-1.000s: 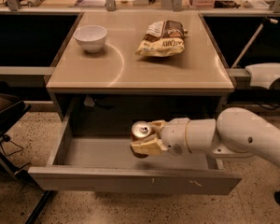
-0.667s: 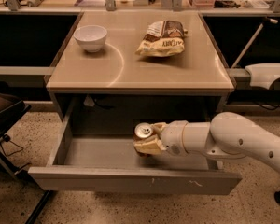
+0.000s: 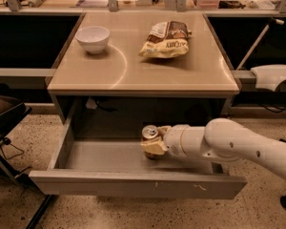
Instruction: Place orange can into top drawer
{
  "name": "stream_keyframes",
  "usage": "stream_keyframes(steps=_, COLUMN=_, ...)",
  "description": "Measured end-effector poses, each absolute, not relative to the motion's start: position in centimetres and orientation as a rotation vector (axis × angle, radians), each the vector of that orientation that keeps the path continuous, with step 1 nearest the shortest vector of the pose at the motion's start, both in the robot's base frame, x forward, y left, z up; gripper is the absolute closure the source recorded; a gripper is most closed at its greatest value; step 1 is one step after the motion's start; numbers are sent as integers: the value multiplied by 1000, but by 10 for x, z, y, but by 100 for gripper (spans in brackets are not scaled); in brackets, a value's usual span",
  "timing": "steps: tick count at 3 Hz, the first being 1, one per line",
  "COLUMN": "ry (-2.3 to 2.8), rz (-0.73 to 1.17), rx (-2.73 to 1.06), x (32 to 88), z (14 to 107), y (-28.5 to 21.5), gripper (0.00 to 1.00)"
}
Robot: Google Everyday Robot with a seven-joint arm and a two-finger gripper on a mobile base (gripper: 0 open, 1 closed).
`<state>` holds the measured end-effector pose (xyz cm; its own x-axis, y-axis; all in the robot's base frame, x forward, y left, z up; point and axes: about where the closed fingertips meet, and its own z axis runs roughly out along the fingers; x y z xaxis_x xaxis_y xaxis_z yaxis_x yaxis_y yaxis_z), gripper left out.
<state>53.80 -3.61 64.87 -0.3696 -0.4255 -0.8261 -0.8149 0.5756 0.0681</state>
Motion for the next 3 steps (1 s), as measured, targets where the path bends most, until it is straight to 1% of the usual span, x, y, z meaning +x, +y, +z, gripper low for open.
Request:
stream_keyframes(steps=1, ry=2002, rz=604, rx=-986, x=540, z=648, y=-37, gripper=81)
stream_keyframes(steps=3, ry=2002, rz=604, rx=-986, x=540, z=648, y=-37, gripper=36)
